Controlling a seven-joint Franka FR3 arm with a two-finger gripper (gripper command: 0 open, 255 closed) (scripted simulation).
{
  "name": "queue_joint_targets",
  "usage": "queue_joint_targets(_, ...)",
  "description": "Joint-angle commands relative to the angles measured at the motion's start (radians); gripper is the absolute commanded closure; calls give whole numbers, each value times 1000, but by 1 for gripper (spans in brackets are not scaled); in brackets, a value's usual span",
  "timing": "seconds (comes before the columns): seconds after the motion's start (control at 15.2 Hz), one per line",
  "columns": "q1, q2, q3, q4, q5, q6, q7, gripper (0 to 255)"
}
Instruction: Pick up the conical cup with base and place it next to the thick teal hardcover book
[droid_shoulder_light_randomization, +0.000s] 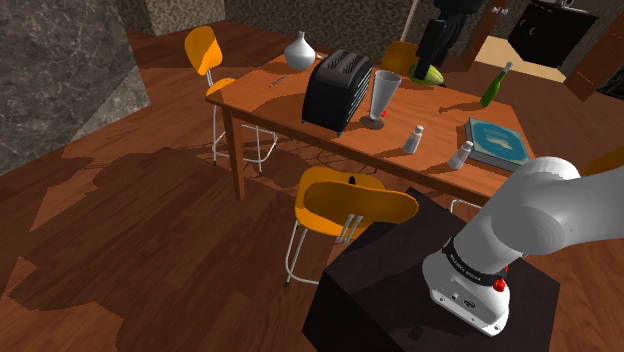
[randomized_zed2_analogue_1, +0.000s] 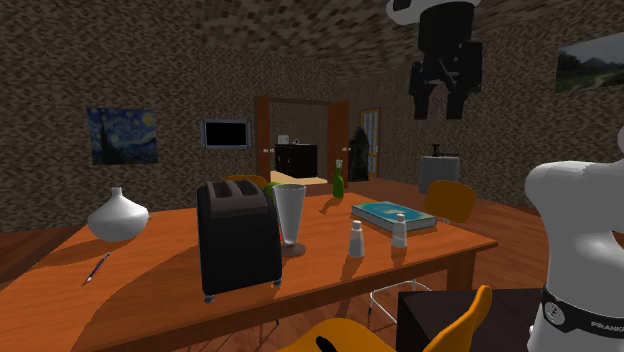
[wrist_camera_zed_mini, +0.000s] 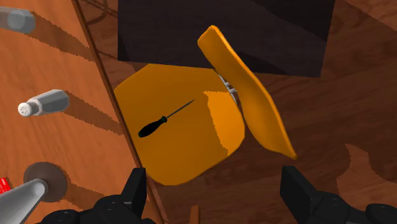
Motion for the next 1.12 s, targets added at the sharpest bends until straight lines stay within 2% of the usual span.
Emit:
queue_joint_targets(0.0,0,0,0,0,0,0,0,0)
queue_joint_targets(0.53,-44,160,-109,-16,-89,205,-102,0)
queue_joint_targets(1.06,-79,377,-213,49,-137,392,-197,0)
